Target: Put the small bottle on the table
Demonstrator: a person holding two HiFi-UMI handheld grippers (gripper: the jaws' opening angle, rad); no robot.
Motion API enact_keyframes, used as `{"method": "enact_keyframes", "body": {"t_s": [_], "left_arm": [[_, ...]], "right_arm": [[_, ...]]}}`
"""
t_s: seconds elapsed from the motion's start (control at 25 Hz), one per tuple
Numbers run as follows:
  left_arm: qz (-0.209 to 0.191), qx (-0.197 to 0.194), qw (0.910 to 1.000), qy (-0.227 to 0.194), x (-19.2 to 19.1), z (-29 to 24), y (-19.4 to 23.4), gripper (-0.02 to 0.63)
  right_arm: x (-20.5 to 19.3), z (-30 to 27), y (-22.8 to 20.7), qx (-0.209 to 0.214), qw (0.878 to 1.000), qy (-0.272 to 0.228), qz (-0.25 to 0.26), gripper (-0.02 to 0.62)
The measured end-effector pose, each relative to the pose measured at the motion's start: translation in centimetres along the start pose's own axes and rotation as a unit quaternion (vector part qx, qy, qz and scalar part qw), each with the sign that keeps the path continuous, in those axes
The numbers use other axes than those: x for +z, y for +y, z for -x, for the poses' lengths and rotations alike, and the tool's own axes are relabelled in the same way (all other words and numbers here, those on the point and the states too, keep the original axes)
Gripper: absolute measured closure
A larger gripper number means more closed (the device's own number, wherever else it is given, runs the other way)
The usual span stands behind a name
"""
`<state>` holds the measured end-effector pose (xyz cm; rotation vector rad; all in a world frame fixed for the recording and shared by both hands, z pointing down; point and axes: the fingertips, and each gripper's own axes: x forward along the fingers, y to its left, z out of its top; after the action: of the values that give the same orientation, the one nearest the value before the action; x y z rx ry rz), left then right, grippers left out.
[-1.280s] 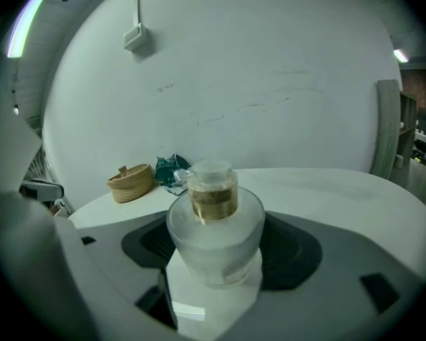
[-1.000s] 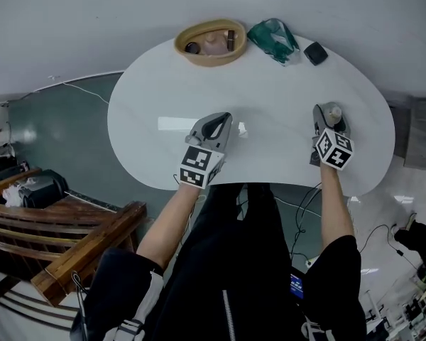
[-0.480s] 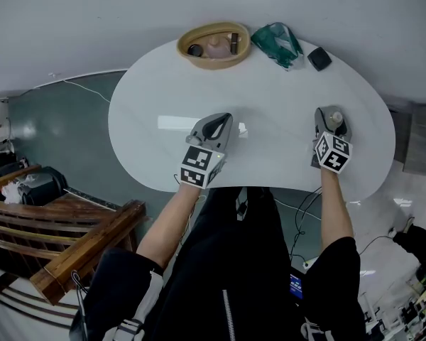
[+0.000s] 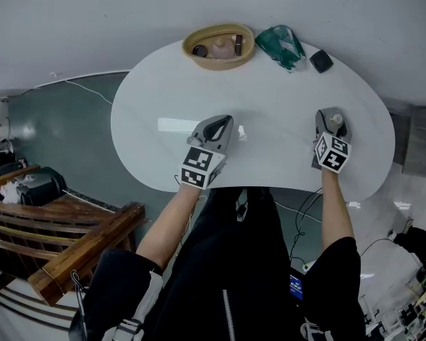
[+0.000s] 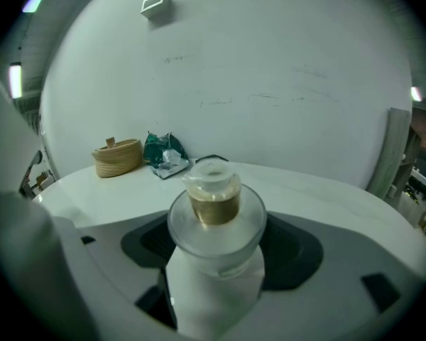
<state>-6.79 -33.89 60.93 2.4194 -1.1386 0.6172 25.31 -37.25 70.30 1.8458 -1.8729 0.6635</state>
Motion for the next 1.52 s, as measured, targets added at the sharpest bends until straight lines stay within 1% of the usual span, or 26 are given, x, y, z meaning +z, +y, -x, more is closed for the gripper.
{"method": "enact_keyframes", "body": {"t_s": [0.28,0.48,0.56,0.6,0.64,0.68,0.76,0.84,0.88,1.12,1.28,1.4,1.52], "left_arm": [[-0.004,-0.006,0.9999,-0.009,0.4,1.1,-0.3,0.606],[-0.012,-0.012,0.9995,-0.026,1.5,2.0,-1.1,0.606],[-0.016,-0.013,0.9992,-0.033,2.1,2.5,-1.4,0.606],[-0.018,-0.013,0.9991,-0.037,2.4,2.7,-1.5,0.606],[-0.020,-0.013,0.9989,-0.041,2.7,2.9,-1.5,0.606],[-0.022,-0.012,0.9987,-0.044,3.0,3.2,-1.6,0.606],[-0.027,-0.011,0.9983,-0.051,3.6,3.6,-1.7,0.606],[-0.033,-0.011,0.9976,-0.060,4.4,4.1,-1.9,0.606],[-0.037,-0.012,0.9972,-0.064,4.8,4.4,-2.0,0.606],[-0.060,-0.021,0.9935,-0.094,7.8,5.3,-3.6,0.606],[-0.079,-0.030,0.9904,-0.109,9.2,5.8,-5.2,0.606],[-0.100,-0.035,0.9879,-0.114,9.8,5.9,-6.2,0.606],[-0.103,-0.040,0.9871,-0.116,9.9,6.0,-6.9,0.606]], "right_arm": [[0.1,2.8,0.2,-0.015,1.000,-0.012,0.000,0.260],[0.7,6.1,1.4,-0.010,0.999,-0.032,0.007,0.294],[0.9,7.4,2.3,-0.001,0.999,-0.038,0.015,0.344],[1.1,8.0,2.8,0.004,0.999,-0.043,0.016,0.378],[1.3,8.6,3.3,0.008,0.999,-0.048,0.017,0.427],[1.5,9.2,3.7,0.010,0.998,-0.054,0.018,0.456],[1.8,10.3,4.2,0.008,0.998,-0.062,0.021,0.499],[2.3,11.6,4.6,0.004,0.997,-0.069,0.022,0.581],[2.7,12.3,4.7,0.002,0.997,-0.075,0.022,0.592],[5.9,16.6,4.1,-0.012,0.993,-0.113,0.024,0.592],[7.5,19.9,3.8,-0.014,0.990,-0.140,0.024,0.592],[8.1,21.6,3.5,-0.017,0.988,-0.154,0.020,0.594],[8.2,22.3,3.0,-0.022,0.987,-0.156,0.012,0.594]]}}
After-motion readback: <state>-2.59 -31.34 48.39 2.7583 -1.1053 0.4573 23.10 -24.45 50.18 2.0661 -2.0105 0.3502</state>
